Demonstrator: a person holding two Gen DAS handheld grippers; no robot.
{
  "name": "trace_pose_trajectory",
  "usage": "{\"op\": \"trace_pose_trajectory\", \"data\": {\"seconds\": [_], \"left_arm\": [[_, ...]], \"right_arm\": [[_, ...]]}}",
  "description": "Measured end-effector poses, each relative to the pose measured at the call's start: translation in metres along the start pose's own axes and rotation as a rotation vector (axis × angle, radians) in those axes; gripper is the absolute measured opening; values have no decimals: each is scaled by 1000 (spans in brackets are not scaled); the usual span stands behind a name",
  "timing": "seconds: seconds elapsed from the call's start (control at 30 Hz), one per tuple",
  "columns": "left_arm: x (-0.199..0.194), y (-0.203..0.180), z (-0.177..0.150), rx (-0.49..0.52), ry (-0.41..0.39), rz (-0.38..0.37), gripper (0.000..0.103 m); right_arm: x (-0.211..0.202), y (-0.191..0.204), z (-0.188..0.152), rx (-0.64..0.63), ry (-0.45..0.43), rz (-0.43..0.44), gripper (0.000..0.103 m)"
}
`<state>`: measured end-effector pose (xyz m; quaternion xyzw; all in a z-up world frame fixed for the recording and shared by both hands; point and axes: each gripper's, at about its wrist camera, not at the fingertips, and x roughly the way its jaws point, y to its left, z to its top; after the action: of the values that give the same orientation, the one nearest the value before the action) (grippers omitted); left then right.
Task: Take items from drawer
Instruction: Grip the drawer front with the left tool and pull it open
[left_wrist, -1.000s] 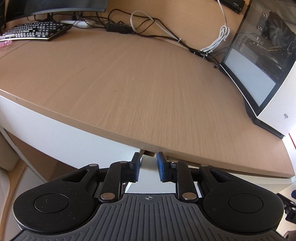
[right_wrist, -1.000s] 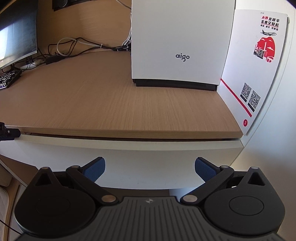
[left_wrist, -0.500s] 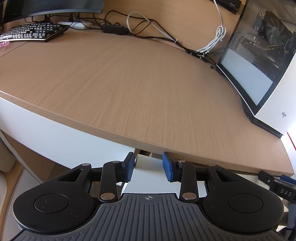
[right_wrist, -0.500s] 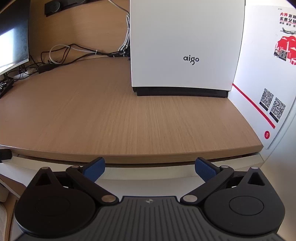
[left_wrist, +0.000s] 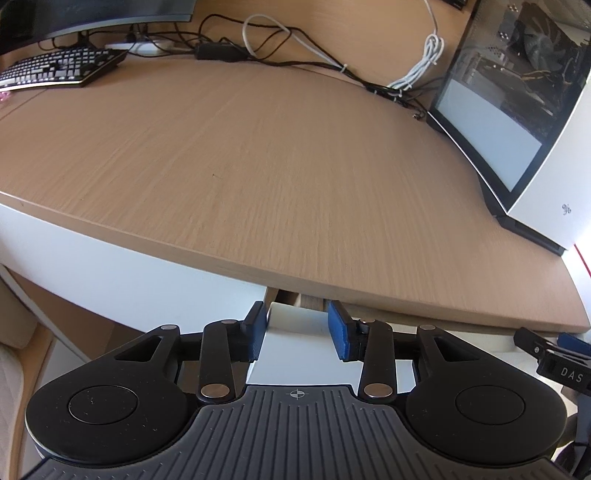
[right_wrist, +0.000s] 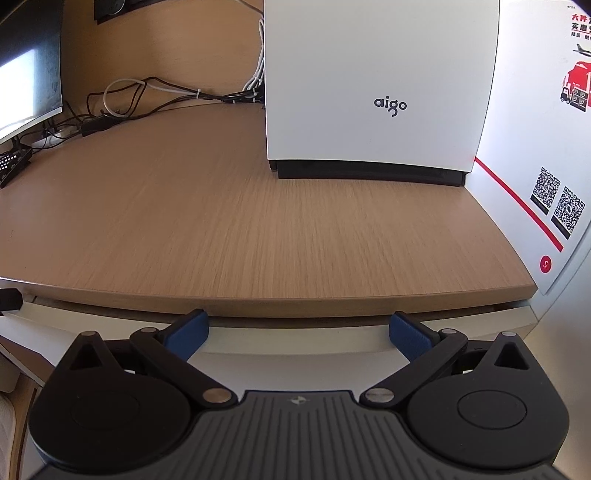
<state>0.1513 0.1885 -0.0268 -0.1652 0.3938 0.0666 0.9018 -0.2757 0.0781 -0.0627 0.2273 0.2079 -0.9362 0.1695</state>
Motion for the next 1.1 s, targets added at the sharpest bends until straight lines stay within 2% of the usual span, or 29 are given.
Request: {"op": "trace_pose_trajectory", "data": {"seconds": [0.13, 0.33, 0.53, 0.83, 1.03, 1.1], "left_arm": [[-2, 2, -1, -3, 4, -3, 40], [1, 0, 5, -11, 3, 20, 33], [4, -7, 8, 34, 9, 41, 33], [0, -14, 5, 86, 20, 58, 34], [-3, -12, 2, 68, 23, 51, 34], [-3, -12, 2, 68, 23, 53, 34]], "right_arm": [[-2, 0, -2, 2, 8, -3, 103], [-3, 1, -4, 3, 12, -6, 103], [-5, 0, -7, 5, 0, -7, 103], [-6, 0, -3, 7, 48, -9, 103], [-9, -2, -2, 16, 70, 9, 103], [-10, -5, -1, 39, 52, 21, 103]]}}
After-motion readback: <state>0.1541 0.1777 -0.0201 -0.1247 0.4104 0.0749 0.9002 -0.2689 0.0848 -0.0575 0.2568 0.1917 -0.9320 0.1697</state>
